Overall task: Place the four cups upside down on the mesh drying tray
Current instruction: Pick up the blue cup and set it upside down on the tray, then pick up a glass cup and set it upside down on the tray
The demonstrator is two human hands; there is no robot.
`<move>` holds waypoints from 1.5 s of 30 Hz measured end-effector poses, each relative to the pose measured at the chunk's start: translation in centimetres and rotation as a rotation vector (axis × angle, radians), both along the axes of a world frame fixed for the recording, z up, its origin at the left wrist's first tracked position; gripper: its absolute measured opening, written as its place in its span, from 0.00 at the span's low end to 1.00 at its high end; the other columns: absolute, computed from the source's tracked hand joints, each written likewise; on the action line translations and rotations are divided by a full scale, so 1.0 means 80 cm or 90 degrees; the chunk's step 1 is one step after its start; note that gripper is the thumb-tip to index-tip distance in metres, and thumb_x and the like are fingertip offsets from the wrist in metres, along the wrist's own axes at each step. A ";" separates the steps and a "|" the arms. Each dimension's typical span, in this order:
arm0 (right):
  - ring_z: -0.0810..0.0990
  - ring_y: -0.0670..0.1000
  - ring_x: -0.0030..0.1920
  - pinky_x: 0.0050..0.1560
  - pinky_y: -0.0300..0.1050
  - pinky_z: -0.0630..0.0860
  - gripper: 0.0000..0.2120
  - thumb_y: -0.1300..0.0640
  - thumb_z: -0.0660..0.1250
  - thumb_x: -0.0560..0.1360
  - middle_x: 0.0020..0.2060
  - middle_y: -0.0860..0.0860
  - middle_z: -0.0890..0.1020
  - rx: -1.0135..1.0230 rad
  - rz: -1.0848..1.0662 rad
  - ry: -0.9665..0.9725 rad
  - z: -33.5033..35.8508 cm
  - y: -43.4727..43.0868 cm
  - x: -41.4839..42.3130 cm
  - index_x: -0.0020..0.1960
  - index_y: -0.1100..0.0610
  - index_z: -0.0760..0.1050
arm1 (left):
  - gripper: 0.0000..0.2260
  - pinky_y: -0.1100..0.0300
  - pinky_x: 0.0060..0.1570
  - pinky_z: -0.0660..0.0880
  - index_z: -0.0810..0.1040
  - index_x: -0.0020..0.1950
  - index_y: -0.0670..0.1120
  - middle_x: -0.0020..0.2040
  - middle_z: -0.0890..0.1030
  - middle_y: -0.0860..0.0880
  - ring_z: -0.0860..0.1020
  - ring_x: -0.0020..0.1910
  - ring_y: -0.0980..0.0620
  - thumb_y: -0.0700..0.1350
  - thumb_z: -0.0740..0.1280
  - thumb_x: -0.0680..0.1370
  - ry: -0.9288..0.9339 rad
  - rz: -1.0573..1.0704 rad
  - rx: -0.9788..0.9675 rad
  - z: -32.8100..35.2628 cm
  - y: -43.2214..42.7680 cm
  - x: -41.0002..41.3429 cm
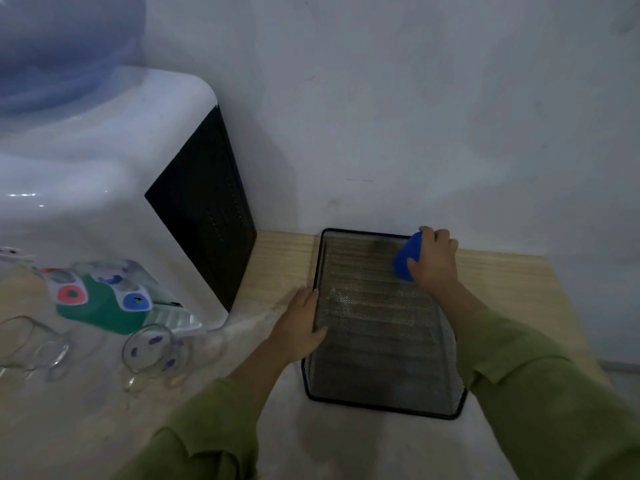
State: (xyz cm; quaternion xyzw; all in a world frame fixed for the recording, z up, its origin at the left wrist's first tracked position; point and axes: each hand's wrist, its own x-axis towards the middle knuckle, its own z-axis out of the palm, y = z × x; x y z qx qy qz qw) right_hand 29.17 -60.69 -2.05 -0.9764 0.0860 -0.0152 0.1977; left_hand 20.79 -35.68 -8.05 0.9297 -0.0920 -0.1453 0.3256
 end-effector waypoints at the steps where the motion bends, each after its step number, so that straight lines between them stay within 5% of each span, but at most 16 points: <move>1: 0.63 0.64 0.64 0.58 0.55 0.70 0.30 0.62 0.66 0.74 0.66 0.64 0.65 -0.002 0.000 0.006 -0.002 -0.001 0.001 0.73 0.61 0.58 | 0.33 0.49 0.77 0.54 0.53 0.77 0.44 0.78 0.56 0.45 0.52 0.78 0.47 0.44 0.65 0.76 0.002 0.004 0.000 -0.001 0.000 0.000; 6: 0.62 0.64 0.66 0.61 0.56 0.70 0.32 0.59 0.65 0.75 0.68 0.64 0.63 0.006 -0.018 0.020 -0.005 -0.006 0.005 0.75 0.58 0.55 | 0.34 0.50 0.78 0.52 0.51 0.78 0.44 0.79 0.54 0.46 0.49 0.78 0.48 0.45 0.65 0.77 0.010 0.013 0.005 -0.003 -0.001 0.000; 14: 0.57 0.65 0.70 0.64 0.59 0.68 0.36 0.57 0.68 0.74 0.73 0.65 0.55 -0.018 -0.024 0.023 0.005 0.000 -0.017 0.75 0.58 0.53 | 0.29 0.49 0.75 0.59 0.60 0.75 0.44 0.75 0.63 0.45 0.58 0.75 0.47 0.45 0.65 0.76 -0.024 -0.002 0.001 0.001 0.011 -0.008; 18: 0.56 0.66 0.71 0.68 0.60 0.64 0.34 0.57 0.67 0.74 0.73 0.65 0.55 -0.046 -0.017 -0.015 0.009 0.024 -0.040 0.74 0.60 0.55 | 0.28 0.56 0.76 0.54 0.60 0.74 0.47 0.76 0.62 0.46 0.57 0.75 0.49 0.45 0.65 0.76 -0.039 0.013 -0.005 0.003 0.021 -0.032; 25: 0.56 0.64 0.72 0.67 0.60 0.66 0.30 0.56 0.67 0.75 0.74 0.62 0.56 -0.029 0.040 -0.020 0.007 0.115 -0.094 0.73 0.58 0.59 | 0.28 0.57 0.76 0.54 0.57 0.76 0.48 0.78 0.57 0.48 0.55 0.77 0.51 0.48 0.63 0.78 -0.015 0.015 0.019 0.002 0.078 -0.099; 34: 0.67 0.61 0.65 0.64 0.53 0.70 0.25 0.53 0.64 0.75 0.65 0.60 0.68 0.003 0.207 0.050 -0.025 0.270 -0.173 0.69 0.59 0.64 | 0.23 0.70 0.66 0.56 0.67 0.71 0.43 0.70 0.70 0.45 0.67 0.69 0.49 0.43 0.64 0.76 -0.057 0.001 0.053 -0.005 0.220 -0.206; 39: 0.70 0.59 0.63 0.61 0.52 0.71 0.27 0.51 0.66 0.74 0.63 0.59 0.72 0.071 0.282 0.153 -0.039 0.350 -0.196 0.70 0.56 0.63 | 0.19 0.58 0.63 0.70 0.77 0.63 0.39 0.61 0.79 0.40 0.76 0.61 0.42 0.42 0.67 0.73 -0.093 0.048 0.114 -0.019 0.299 -0.244; 45: 0.74 0.56 0.63 0.56 0.43 0.71 0.35 0.55 0.75 0.66 0.65 0.56 0.75 0.270 0.291 0.168 -0.046 0.428 -0.207 0.69 0.55 0.65 | 0.24 0.49 0.68 0.67 0.73 0.67 0.39 0.68 0.73 0.39 0.71 0.67 0.39 0.44 0.69 0.72 -0.113 0.119 0.174 -0.034 0.364 -0.246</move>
